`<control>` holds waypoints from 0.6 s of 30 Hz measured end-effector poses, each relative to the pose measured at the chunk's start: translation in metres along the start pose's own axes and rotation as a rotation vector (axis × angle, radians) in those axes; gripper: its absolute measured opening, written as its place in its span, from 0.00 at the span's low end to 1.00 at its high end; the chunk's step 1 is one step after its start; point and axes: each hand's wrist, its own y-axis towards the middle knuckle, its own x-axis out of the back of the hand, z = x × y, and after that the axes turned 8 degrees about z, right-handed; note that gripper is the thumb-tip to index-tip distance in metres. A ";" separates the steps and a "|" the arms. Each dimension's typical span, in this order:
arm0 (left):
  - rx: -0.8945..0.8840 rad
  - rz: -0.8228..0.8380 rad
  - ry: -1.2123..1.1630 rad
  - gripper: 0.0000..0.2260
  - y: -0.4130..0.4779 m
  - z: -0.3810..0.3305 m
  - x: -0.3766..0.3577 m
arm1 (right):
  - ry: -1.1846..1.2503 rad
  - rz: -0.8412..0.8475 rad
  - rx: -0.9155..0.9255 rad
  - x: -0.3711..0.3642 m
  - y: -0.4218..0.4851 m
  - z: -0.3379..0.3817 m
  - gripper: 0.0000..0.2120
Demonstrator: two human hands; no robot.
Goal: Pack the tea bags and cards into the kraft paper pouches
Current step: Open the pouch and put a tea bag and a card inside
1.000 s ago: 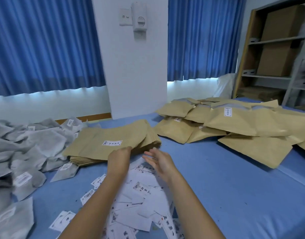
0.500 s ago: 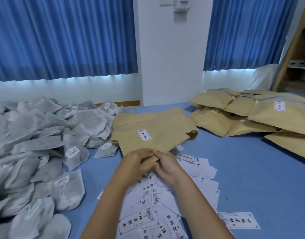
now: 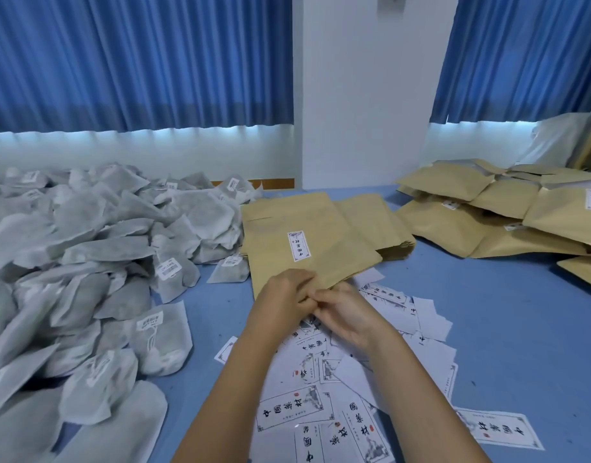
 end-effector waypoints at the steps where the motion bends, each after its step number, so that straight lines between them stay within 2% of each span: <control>1: 0.011 0.015 0.032 0.17 0.000 -0.002 -0.004 | -0.024 0.004 0.000 -0.001 0.000 0.000 0.11; 4: 0.025 -0.005 0.107 0.09 0.000 -0.006 -0.005 | -0.013 0.012 0.011 -0.003 -0.001 0.000 0.11; 7: 0.035 -0.076 0.161 0.10 0.000 -0.008 -0.001 | -0.033 -0.058 0.025 -0.008 0.002 -0.001 0.10; 11: 0.075 -0.042 0.199 0.09 0.002 -0.016 -0.007 | -0.325 -0.349 0.039 -0.009 0.009 -0.012 0.11; 13: 0.114 -0.047 0.222 0.09 0.002 -0.017 -0.010 | -0.464 -0.366 0.047 -0.008 0.009 -0.016 0.13; 18: 0.207 -0.213 0.228 0.07 0.000 -0.014 -0.008 | -0.783 -0.365 0.010 -0.013 0.009 -0.019 0.14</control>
